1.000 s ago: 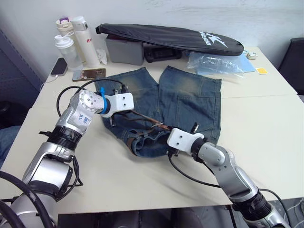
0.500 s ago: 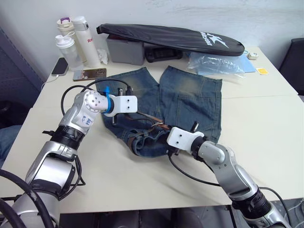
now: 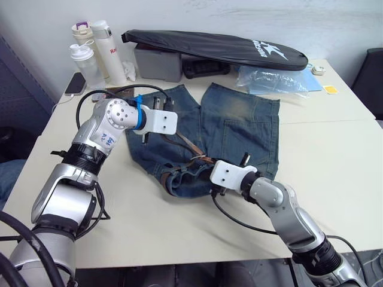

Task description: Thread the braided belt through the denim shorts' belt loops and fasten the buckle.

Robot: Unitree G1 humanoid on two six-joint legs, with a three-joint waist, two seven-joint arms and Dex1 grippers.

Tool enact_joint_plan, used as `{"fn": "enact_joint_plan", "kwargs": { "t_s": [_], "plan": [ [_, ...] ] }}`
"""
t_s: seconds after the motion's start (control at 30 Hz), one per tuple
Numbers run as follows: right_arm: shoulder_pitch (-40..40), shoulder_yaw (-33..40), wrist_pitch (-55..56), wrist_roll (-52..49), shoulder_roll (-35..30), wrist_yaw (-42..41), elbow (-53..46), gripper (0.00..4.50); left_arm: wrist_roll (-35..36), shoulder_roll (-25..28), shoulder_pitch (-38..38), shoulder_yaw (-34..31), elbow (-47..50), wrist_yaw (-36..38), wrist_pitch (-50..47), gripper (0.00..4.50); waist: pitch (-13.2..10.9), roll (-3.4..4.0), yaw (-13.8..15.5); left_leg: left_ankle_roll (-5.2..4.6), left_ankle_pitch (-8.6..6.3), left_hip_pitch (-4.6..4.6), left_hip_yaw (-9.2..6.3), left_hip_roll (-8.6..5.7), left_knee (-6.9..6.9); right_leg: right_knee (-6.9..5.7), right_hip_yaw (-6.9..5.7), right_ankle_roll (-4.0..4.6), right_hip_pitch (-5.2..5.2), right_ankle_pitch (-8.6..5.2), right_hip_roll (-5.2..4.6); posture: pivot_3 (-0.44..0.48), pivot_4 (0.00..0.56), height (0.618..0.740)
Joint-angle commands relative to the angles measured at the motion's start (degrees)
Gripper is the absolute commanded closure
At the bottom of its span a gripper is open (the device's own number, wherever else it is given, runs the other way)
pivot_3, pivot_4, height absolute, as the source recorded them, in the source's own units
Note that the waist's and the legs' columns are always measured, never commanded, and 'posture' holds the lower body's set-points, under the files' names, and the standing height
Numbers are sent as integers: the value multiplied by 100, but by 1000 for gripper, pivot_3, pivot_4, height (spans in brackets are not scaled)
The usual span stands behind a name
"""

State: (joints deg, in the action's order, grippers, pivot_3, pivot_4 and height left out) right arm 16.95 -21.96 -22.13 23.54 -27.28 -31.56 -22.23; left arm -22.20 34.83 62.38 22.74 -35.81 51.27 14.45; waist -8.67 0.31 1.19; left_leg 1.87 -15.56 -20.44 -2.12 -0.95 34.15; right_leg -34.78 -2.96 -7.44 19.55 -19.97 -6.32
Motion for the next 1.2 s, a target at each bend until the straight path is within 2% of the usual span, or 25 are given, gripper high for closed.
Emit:
{"fn": "enact_joint_plan", "kwargs": {
  "t_s": [0.03,0.5,0.6,0.7,0.93,1.07,1.2],
  "plan": [
    [75,83,70,67,19,7,-159,4447,-70,-24,206,0,-96,9,239,4500,0,0,0,0,0,0,1,0,0,0,0,0,0,0,0,0,150,740],
    [63,79,54,71,24,-21,-211,4447,-101,-99,39,28,54,323,140,4500,0,0,-1,0,0,0,1,0,1,-2,0,0,0,0,0,0,150,740],
    [73,53,71,36,38,-56,-216,4447,94,-177,-220,-44,457,580,-308,4500,0,0,-5,-1,0,0,1,0,1,-3,0,0,0,0,0,0,150,740],
    [2,142,42,-6,13,-53,-224,4447,296,-210,-829,-109,1431,951,-1203,4500,1,1,-5,-1,0,1,1,0,2,-7,1,0,1,0,0,0,150,740],
    [16,230,24,-59,38,-35,-174,4447,394,-262,-1490,-180,2800,1301,-2599,4500,4,7,10,-2,1,4,-1,1,7,-13,3,0,-3,0,-1,0,150,740],
    [71,210,34,-71,70,-53,-154,4447,423,-357,-1613,-105,3209,1349,-2973,4500,4,7,7,-3,0,3,-3,0,8,-13,8,0,-3,0,-1,0,150,740],
    [82,153,45,-81,95,-84,-170,4447,455,-612,-1438,-131,3170,1173,-3094,4500,4,7,11,-3,0,3,-5,0,8,-13,8,1,-3,0,-1,0,150,740]
  ]
}}
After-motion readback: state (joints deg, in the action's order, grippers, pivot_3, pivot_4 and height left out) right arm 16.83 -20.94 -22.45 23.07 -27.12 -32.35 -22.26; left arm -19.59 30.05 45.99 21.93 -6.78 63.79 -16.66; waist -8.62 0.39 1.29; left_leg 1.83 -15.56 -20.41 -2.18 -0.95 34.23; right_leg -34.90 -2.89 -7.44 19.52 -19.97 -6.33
